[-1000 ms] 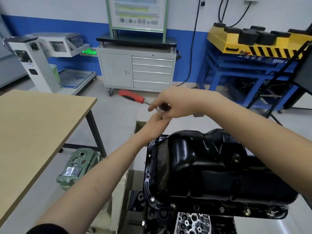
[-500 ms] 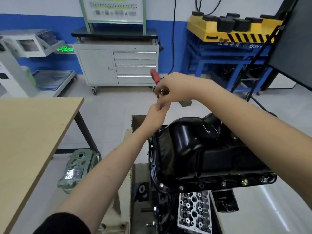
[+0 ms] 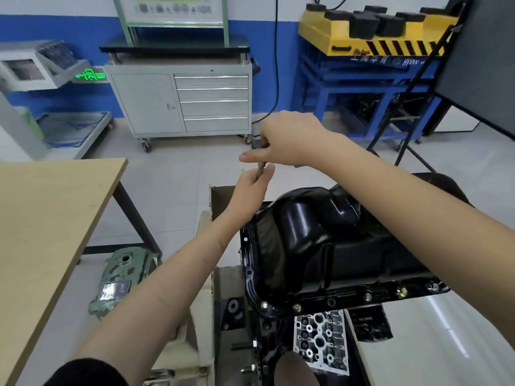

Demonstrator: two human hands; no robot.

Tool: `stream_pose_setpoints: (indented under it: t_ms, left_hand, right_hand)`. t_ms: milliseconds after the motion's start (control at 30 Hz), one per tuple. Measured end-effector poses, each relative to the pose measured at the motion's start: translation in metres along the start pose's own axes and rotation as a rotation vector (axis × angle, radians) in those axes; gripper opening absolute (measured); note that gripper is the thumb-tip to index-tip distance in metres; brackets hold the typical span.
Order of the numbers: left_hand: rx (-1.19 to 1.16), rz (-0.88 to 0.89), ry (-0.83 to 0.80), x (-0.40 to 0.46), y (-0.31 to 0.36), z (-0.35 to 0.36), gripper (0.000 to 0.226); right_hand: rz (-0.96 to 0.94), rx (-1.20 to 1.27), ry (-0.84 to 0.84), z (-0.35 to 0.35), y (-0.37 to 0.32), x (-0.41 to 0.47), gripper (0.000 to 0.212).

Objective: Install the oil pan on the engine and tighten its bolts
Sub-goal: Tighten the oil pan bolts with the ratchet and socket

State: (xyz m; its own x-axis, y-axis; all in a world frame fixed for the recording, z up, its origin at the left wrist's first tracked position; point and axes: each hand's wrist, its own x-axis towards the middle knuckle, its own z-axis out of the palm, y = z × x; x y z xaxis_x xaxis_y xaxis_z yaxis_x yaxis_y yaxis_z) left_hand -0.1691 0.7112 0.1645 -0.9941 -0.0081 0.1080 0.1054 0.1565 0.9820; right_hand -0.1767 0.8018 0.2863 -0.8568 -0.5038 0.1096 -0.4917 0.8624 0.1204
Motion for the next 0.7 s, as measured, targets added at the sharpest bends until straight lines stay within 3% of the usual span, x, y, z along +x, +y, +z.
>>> stream_pose_setpoints:
  t_ms: [167, 267, 367, 433, 533, 700]
  left_hand:
    - [0.015, 0.045, -0.146, 0.006, -0.003, -0.003, 0.033]
    - [-0.044, -0.005, -0.199, 0.011, -0.004, -0.002, 0.033]
    - [-0.066, -0.036, -0.255, 0.013, -0.004, -0.007, 0.036]
    - [0.0, -0.039, -0.204, 0.01, -0.002, -0.011, 0.038]
    - [0.056, -0.065, -0.045, 0.003, 0.004, -0.01, 0.036]
    - [0.193, -0.167, -0.067, -0.008, 0.025, -0.007, 0.038]
  right_hand:
    - [-0.229, 0.12, -0.114, -0.008, 0.014, -0.004, 0.034]
    - [-0.383, 0.264, -0.225, -0.014, 0.022, -0.002, 0.038]
    - [-0.493, 0.239, -0.224, -0.013, 0.026, 0.009, 0.04]
    - [-0.497, 0.163, -0.139, -0.01, 0.025, 0.017, 0.038]
    - [-0.423, 0.038, -0.044, -0.006, 0.024, 0.026, 0.054]
    - [-0.562, 0.061, -0.122, -0.01, 0.023, 0.028, 0.046]
